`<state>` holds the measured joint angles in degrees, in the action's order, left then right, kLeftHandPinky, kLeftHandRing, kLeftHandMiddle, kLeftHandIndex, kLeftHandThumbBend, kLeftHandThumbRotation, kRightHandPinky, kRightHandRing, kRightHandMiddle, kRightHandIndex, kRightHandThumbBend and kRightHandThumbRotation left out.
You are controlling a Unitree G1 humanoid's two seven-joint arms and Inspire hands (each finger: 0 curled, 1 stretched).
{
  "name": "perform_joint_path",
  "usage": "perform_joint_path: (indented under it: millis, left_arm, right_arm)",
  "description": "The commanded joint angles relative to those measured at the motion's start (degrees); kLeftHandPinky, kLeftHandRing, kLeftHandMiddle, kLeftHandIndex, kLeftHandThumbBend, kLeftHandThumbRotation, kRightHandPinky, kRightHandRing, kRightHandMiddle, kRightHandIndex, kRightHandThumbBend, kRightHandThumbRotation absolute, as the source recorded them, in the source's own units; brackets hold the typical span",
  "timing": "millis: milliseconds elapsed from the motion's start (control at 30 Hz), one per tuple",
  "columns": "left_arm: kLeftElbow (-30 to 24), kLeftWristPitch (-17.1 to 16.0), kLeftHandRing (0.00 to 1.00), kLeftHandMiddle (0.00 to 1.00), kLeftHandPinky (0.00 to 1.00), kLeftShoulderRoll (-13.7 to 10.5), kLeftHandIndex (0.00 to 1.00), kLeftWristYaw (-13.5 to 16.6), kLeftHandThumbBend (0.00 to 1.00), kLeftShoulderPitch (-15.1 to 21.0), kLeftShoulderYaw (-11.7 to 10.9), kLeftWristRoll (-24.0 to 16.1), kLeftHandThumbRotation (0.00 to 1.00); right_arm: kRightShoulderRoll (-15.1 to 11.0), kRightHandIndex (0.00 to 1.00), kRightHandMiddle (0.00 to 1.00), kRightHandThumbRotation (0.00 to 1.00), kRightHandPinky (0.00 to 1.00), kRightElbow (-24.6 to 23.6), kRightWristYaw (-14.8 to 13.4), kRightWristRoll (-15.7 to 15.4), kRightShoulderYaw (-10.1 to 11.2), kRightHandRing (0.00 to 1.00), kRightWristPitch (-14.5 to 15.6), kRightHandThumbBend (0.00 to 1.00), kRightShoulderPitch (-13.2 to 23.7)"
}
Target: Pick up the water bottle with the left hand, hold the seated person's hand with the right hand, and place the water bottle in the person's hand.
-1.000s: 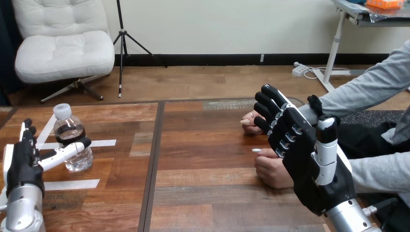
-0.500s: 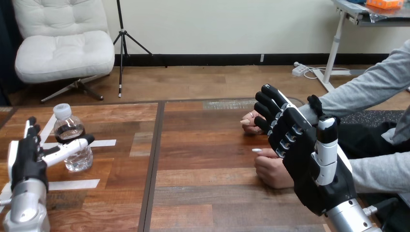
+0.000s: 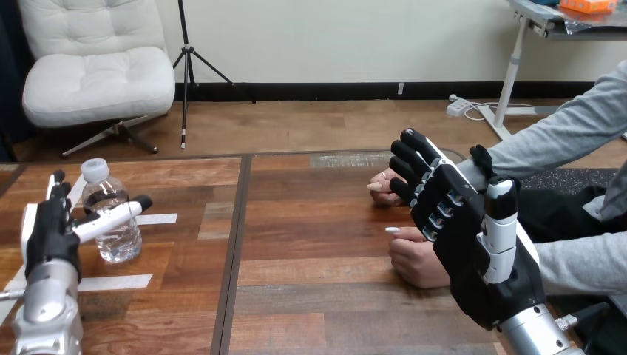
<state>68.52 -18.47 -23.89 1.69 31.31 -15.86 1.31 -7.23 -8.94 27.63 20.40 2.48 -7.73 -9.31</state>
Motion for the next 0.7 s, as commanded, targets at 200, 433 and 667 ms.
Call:
perform_joint_path:
  millis: [200, 433, 667]
  left_arm:
    - [1.7, 1.8, 1.0, 1.0, 1.0, -2.1, 1.0, 1.5, 0.9, 7.3, 1.5, -1.3, 0.14]
    - [2.5, 2.7, 1.0, 1.0, 1.0, -2.0, 1.0, 2.6, 0.91, 8.4, 2.3, -1.7, 0.15]
    - [3.2, 3.8, 1.0, 1.0, 1.0, -1.9, 1.0, 3.4, 0.91, 9.5, 3.1, -2.8, 0.17]
  right_arm:
    - [-0.4, 0.95, 0.96, 1.0, 1.0, -2.2, 0.5, 1.1, 0.5, 0.99, -1.0, 0.96, 2.1]
    - [-0.3, 0.95, 0.97, 1.0, 1.0, -2.1, 0.7, 1.1, 0.6, 1.0, -1.1, 0.97, 2.1]
    - [-0.3, 0.95, 0.97, 1.0, 1.0, -2.2, 0.8, 1.0, 0.6, 1.0, -1.0, 0.97, 2.0]
